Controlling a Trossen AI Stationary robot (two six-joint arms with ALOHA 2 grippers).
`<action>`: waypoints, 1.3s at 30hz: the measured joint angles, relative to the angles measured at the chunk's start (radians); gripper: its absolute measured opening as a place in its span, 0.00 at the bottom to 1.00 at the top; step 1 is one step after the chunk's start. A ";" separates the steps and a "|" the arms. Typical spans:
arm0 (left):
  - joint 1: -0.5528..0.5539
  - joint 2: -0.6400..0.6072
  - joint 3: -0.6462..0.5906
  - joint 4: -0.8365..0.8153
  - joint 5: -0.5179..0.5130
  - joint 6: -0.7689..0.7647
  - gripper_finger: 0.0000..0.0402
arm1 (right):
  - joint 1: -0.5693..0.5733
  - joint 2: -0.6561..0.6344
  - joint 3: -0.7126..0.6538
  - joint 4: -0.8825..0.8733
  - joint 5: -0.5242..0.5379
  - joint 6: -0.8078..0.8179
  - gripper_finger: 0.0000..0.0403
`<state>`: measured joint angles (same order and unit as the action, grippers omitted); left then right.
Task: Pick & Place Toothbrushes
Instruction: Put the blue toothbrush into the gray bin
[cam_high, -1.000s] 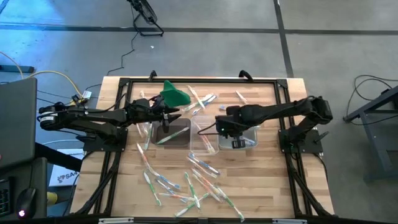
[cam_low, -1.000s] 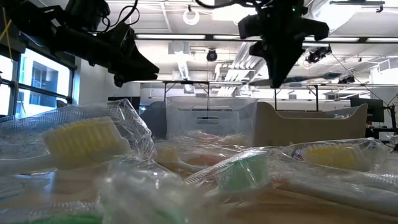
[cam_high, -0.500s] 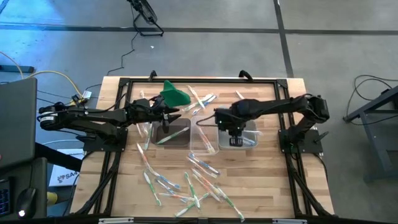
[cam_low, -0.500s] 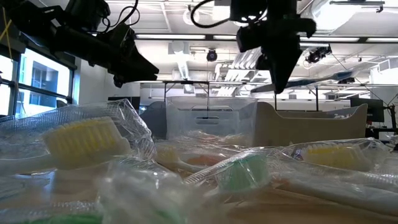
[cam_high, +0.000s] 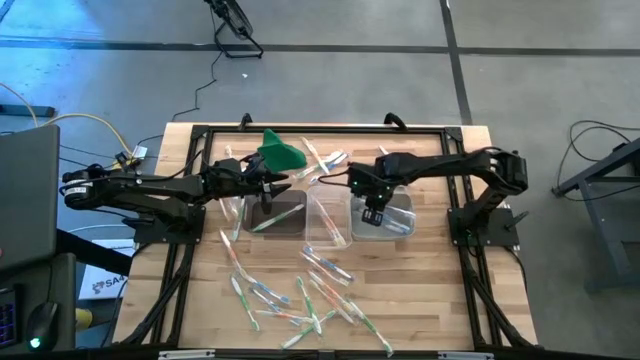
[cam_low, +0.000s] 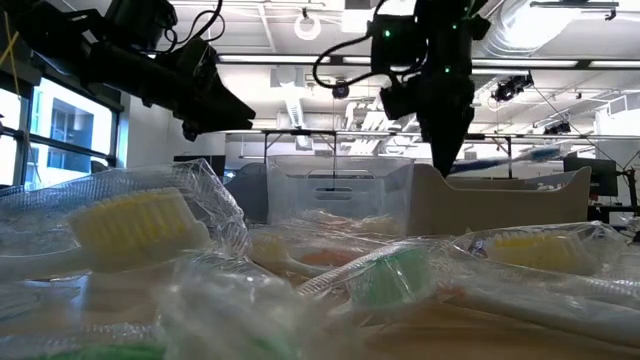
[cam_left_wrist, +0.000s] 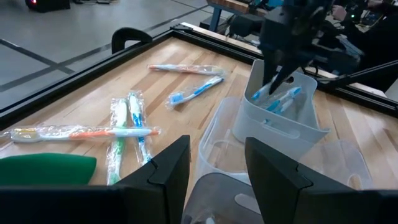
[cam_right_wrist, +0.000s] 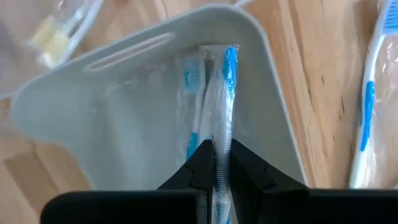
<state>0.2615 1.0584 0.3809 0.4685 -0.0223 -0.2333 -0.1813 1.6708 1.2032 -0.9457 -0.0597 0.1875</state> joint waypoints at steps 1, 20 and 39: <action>0.000 0.000 0.000 0.000 0.000 0.000 0.38 | -0.005 0.000 -0.008 0.015 -0.001 0.008 0.06; 0.000 0.000 0.000 0.000 0.001 0.000 0.38 | -0.029 0.000 -0.147 0.219 -0.052 0.104 0.06; 0.000 0.000 0.000 0.000 0.006 0.000 0.38 | -0.031 -0.013 -0.140 0.216 -0.174 0.070 0.29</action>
<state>0.2619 1.0584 0.3809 0.4686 -0.0161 -0.2333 -0.2119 1.6574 1.0629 -0.7300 -0.2342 0.2577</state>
